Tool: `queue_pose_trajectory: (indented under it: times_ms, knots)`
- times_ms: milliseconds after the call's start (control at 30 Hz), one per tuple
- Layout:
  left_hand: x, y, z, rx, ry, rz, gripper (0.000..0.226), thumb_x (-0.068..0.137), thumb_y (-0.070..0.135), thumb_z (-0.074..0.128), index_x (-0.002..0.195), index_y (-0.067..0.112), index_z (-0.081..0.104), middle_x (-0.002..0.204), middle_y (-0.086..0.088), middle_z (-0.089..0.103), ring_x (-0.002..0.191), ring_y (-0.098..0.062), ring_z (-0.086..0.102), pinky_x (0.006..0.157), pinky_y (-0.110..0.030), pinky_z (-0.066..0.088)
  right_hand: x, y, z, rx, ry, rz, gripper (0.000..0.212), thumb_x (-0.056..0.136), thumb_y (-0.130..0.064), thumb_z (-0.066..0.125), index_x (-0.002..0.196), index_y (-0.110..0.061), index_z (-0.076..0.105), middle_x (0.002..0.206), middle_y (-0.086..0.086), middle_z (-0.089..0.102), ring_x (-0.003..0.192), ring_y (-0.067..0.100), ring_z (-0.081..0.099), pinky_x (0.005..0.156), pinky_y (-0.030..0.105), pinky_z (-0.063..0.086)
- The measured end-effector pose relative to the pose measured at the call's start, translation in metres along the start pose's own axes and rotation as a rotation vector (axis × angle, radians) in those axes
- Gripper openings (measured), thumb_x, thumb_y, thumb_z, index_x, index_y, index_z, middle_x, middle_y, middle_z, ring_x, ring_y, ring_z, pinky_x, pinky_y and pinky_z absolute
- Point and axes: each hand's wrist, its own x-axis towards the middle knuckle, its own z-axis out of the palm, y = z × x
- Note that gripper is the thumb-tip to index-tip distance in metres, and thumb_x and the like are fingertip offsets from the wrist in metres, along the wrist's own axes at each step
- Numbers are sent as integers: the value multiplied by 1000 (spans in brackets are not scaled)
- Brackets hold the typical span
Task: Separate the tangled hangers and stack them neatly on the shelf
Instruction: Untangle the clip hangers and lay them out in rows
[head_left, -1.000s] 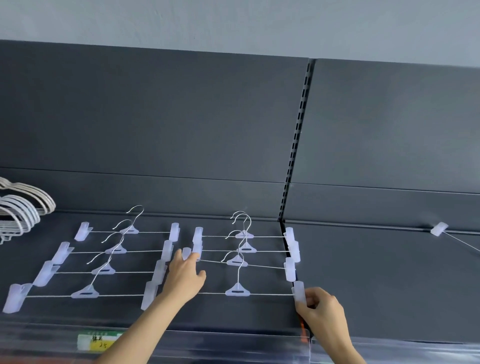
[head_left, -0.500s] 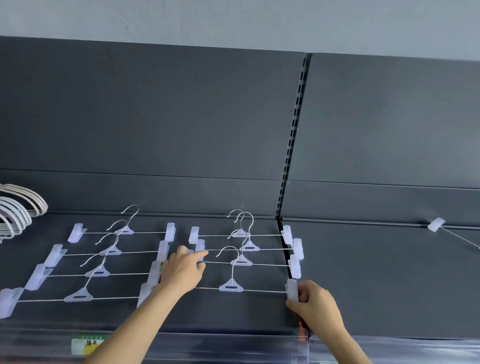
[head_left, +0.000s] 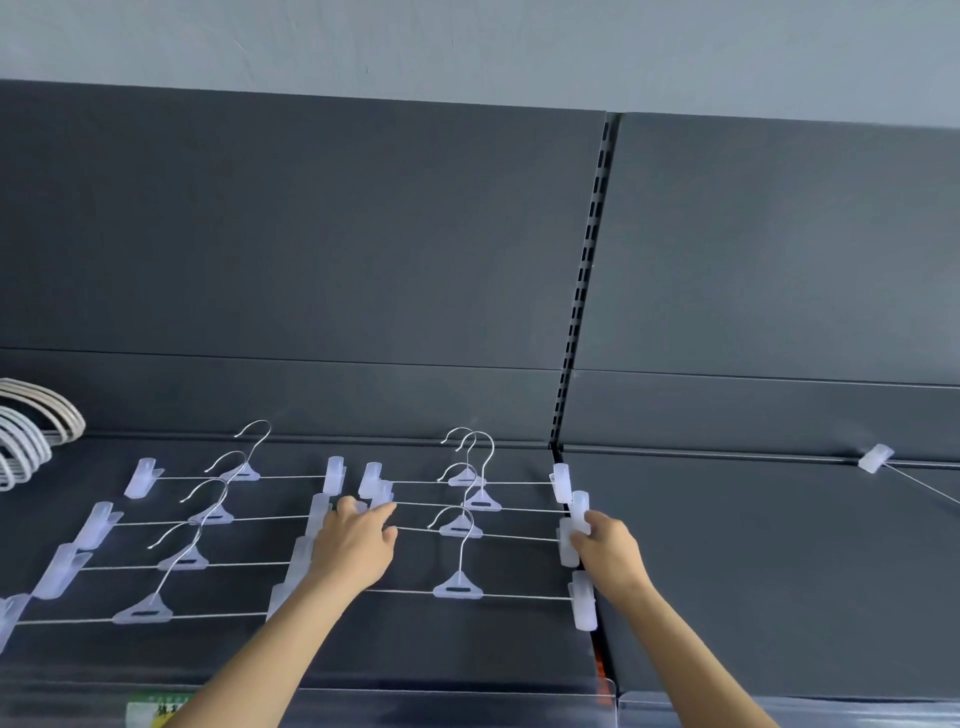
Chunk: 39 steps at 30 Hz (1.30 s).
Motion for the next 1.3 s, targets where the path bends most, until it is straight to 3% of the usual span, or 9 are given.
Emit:
queue_pose_trajectory:
  times_ms: [100, 367, 433, 500, 600, 667, 900, 1200, 1300]
  knots:
    - [0, -2, 1, -6, -4, -15, 40, 95, 33, 37, 135, 36, 38, 135, -8, 36, 123, -26, 37, 93, -32, 42, 5, 6, 4, -8, 14, -18, 35, 83, 0, 39, 57, -15, 22, 64, -1, 26, 54, 13, 24, 48, 22, 21]
    - [-7, 4, -4, 35, 45, 10, 45, 93, 34, 41, 137, 36, 35, 139, -13, 32, 127, -27, 34, 96, -33, 40, 1, 9, 0, 22, -5, -37, 19, 80, 0, 40, 64, -6, 30, 66, 7, 31, 60, 19, 24, 51, 26, 21]
    - [-13, 9, -5, 57, 105, 43, 46, 92, 34, 45, 137, 30, 38, 145, -16, 23, 133, -28, 28, 101, -34, 38, -6, 10, -4, 52, -6, -47, 8, 80, 0, 40, 76, 5, 44, 71, 9, 41, 64, 22, 32, 55, 29, 28]
    - [-20, 20, -7, 37, 173, 114, 45, 90, 31, 51, 133, 22, 45, 148, -19, 23, 136, -31, 27, 105, -39, 35, -14, 15, -12, 78, 9, -58, 18, 86, -2, 42, 96, -2, 56, 86, 8, 52, 76, 29, 50, 65, 33, 40]
    - [-34, 51, -7, -35, 211, 244, 38, 87, 22, 58, 123, 13, 56, 144, -23, 34, 131, -38, 36, 102, -45, 38, -25, 33, -34, 49, 98, -47, 41, 91, -10, 47, 132, -9, 44, 128, 12, 49, 117, 27, 49, 87, 28, 39]
    - [-42, 80, -1, -105, 205, 352, 32, 86, 18, 58, 117, 12, 60, 139, -19, 42, 127, -36, 42, 99, -43, 41, -30, 49, -54, -10, 159, -63, 43, 91, -11, 48, 133, -10, 43, 133, 12, 47, 118, 26, 48, 90, 27, 38]
    - [-59, 201, 30, -161, 47, 593, 37, 95, 26, 42, 131, 17, 46, 132, 1, 46, 125, -19, 38, 101, -26, 31, -33, 120, -158, -302, 289, -40, 44, 91, -11, 48, 134, -6, 41, 136, 11, 45, 126, 26, 42, 101, 30, 34]
    - [-91, 403, 94, -122, -41, 659, 38, 97, 27, 38, 134, 18, 42, 138, 4, 44, 131, -17, 33, 106, -27, 30, -20, 246, -333, -414, 350, 30, 43, 91, -13, 46, 133, -9, 41, 136, 9, 45, 126, 28, 39, 101, 36, 35]
    - [-107, 478, 115, -122, -91, 663, 38, 97, 26, 37, 134, 17, 42, 139, 2, 43, 132, -17, 32, 106, -27, 29, -13, 280, -389, -447, 318, 23, 35, 89, -11, 46, 123, -5, 49, 128, 12, 50, 118, 32, 44, 96, 40, 40]
